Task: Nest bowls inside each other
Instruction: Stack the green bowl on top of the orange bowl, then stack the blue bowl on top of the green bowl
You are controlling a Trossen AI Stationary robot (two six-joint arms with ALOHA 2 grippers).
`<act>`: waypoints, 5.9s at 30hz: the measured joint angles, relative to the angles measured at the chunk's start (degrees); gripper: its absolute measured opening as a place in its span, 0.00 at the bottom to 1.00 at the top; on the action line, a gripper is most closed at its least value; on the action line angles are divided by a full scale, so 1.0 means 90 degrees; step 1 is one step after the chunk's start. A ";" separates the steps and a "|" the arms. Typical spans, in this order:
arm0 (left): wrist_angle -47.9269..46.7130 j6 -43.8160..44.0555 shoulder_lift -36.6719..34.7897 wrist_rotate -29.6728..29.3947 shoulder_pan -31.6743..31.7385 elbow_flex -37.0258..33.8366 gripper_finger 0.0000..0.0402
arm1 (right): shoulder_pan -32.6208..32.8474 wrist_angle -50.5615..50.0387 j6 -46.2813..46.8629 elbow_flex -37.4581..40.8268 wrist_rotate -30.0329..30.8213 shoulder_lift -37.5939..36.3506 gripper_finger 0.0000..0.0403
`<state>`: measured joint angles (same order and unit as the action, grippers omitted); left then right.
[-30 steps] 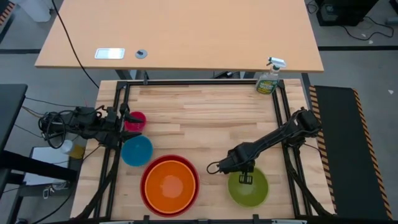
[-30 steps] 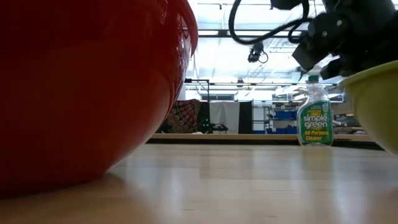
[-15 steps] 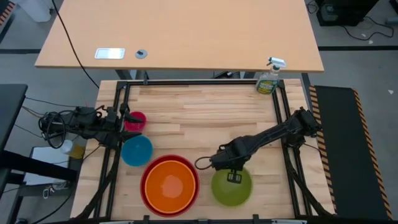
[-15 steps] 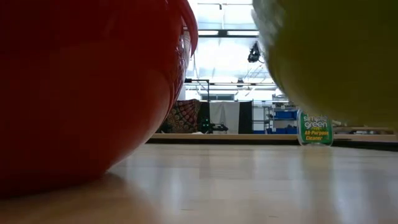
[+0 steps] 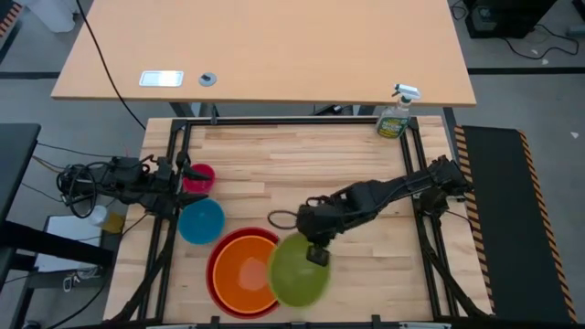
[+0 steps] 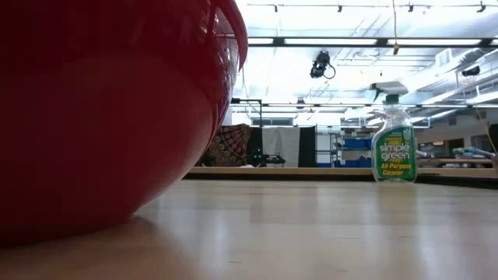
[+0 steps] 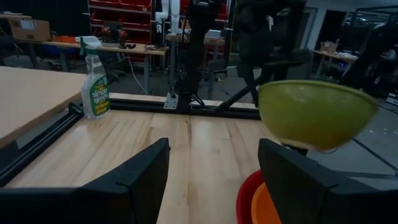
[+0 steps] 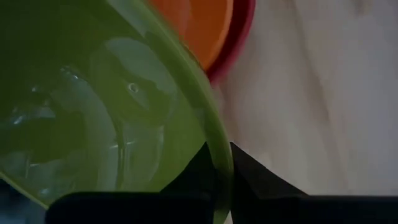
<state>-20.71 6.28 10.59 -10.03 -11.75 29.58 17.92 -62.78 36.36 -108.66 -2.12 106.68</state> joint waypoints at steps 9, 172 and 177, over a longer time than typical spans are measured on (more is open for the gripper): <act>0.0048 0.0000 0.0172 -0.0144 0.0000 0.0005 0.62 | -0.0393 0.1883 -0.0473 -0.0163 -0.0092 0.0903 0.07; -0.5592 -0.3628 0.7783 -0.0708 0.0340 0.2510 0.46 | 0.0771 0.2842 -0.1843 0.1746 0.3280 0.0752 0.41; -0.5481 -0.3529 0.7783 -0.0691 0.0319 0.2031 0.46 | 0.0771 0.2938 -0.1897 0.1746 0.3280 0.0752 0.41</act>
<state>-70.05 -25.48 80.64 -16.25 -8.87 47.87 24.86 -36.34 19.29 -92.95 27.40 113.45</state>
